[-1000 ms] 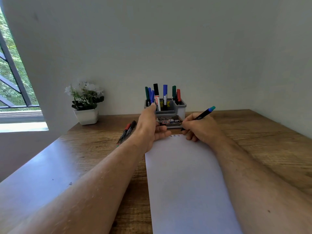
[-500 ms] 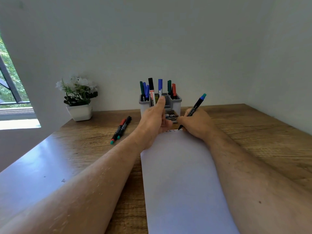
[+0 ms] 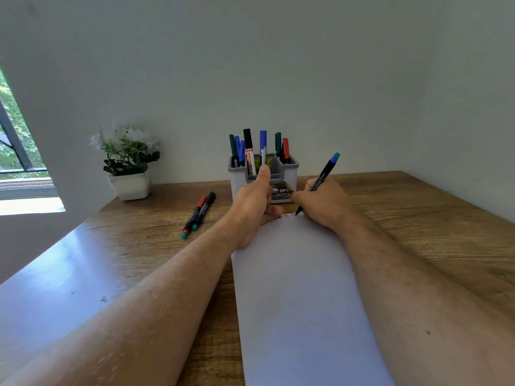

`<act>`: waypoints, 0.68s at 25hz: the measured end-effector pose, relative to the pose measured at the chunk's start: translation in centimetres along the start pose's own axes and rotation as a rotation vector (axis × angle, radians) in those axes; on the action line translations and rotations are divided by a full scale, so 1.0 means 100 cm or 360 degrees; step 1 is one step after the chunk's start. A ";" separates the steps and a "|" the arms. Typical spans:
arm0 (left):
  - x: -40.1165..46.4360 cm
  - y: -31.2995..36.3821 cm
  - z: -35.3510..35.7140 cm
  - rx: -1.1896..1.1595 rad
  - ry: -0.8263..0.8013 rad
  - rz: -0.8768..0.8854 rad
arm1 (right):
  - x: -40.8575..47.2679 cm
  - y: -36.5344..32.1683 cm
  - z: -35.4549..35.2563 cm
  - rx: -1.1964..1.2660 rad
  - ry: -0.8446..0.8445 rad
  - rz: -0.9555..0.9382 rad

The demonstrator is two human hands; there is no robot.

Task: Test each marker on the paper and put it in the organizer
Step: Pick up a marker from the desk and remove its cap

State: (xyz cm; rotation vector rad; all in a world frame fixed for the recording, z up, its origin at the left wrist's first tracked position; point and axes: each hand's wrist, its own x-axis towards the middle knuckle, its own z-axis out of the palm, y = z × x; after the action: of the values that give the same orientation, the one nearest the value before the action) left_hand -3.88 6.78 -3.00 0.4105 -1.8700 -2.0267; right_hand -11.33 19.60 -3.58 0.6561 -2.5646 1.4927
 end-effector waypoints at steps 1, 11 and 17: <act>0.000 0.001 0.000 -0.0030 0.0006 -0.0019 | 0.000 0.000 0.000 -0.0005 -0.0006 -0.0007; -0.009 0.008 0.001 -0.0216 0.0017 -0.0130 | -0.001 0.001 0.001 0.0006 -0.0055 -0.0097; -0.009 0.006 0.000 -0.0200 -0.0006 -0.0114 | 0.005 0.005 0.003 0.0039 0.0174 0.0026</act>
State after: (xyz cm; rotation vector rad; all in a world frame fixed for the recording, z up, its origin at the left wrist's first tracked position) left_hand -3.03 7.11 -2.39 0.4458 -1.7411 -2.1791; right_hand -11.94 19.42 -4.02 0.5415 -2.4799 1.5225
